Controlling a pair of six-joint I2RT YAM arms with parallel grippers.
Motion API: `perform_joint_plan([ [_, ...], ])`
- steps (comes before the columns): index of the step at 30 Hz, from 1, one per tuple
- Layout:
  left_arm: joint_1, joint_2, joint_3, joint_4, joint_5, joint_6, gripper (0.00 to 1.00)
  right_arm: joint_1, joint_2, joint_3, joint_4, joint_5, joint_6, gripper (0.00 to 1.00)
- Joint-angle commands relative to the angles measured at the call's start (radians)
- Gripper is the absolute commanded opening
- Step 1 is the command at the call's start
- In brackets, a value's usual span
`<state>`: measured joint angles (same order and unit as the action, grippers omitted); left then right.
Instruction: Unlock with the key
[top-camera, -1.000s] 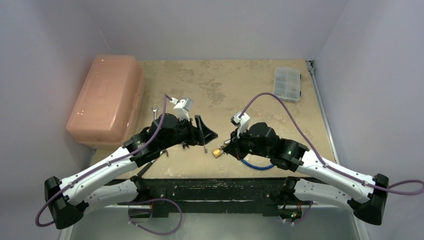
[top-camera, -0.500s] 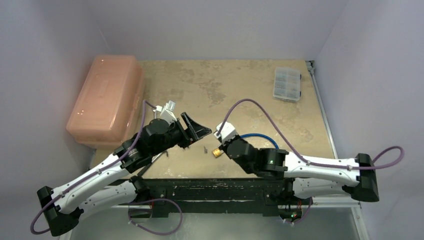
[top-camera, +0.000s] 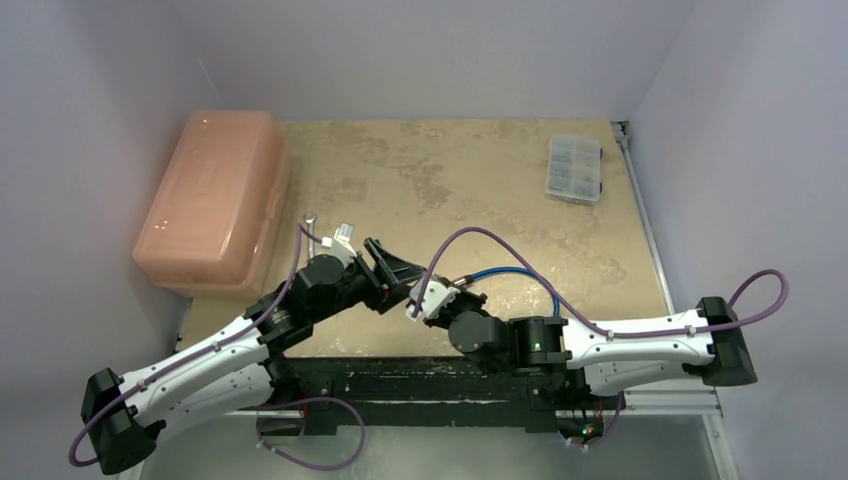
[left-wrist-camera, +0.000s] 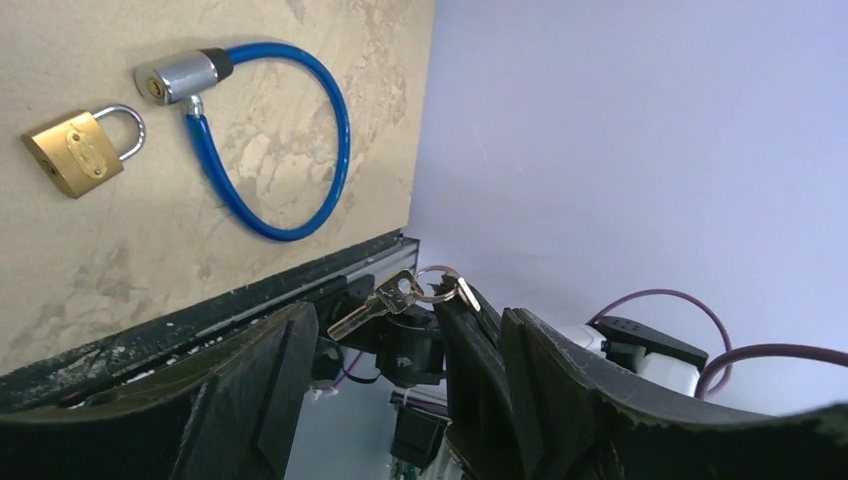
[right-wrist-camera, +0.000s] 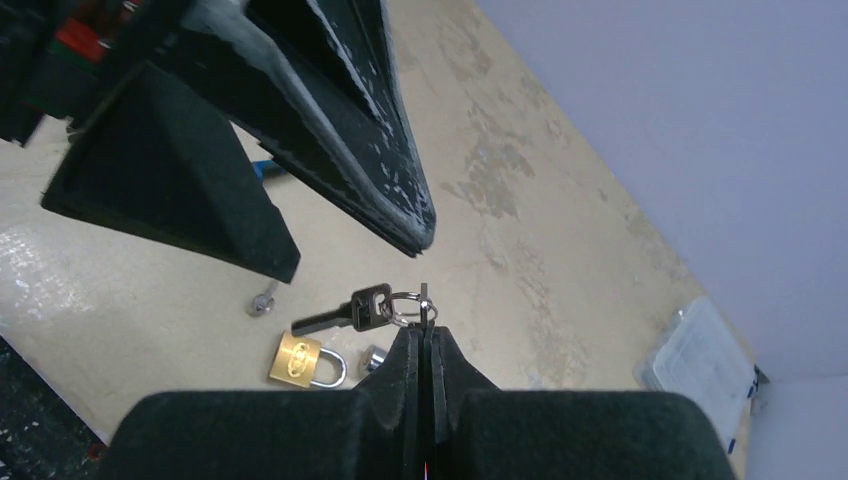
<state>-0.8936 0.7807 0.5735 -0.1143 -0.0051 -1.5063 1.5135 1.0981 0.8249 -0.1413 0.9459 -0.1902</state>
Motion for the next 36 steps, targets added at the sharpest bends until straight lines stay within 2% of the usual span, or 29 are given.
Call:
perform_joint_plan([
  [1,-0.002,0.004,-0.031,0.167,0.054,-0.088,0.72,0.030,-0.021,-0.027,0.127,0.046,-0.129,0.00],
  [11,-0.004,-0.009,-0.055,0.205,0.056,-0.140,0.68,0.038,-0.023,-0.057,0.202,0.027,-0.216,0.00],
  [16,-0.006,0.002,-0.072,0.248,0.068,-0.165,0.63,0.039,-0.010,-0.060,0.242,0.031,-0.244,0.00],
  [22,-0.017,0.040,-0.095,0.325,0.089,-0.181,0.59,0.040,0.003,-0.055,0.256,0.026,-0.247,0.00],
  [31,-0.025,0.062,-0.098,0.357,0.086,-0.180,0.53,0.047,0.015,-0.060,0.252,0.025,-0.235,0.00],
  [36,-0.027,0.068,-0.100,0.361,0.077,-0.177,0.42,0.051,0.022,-0.060,0.249,0.025,-0.227,0.00],
])
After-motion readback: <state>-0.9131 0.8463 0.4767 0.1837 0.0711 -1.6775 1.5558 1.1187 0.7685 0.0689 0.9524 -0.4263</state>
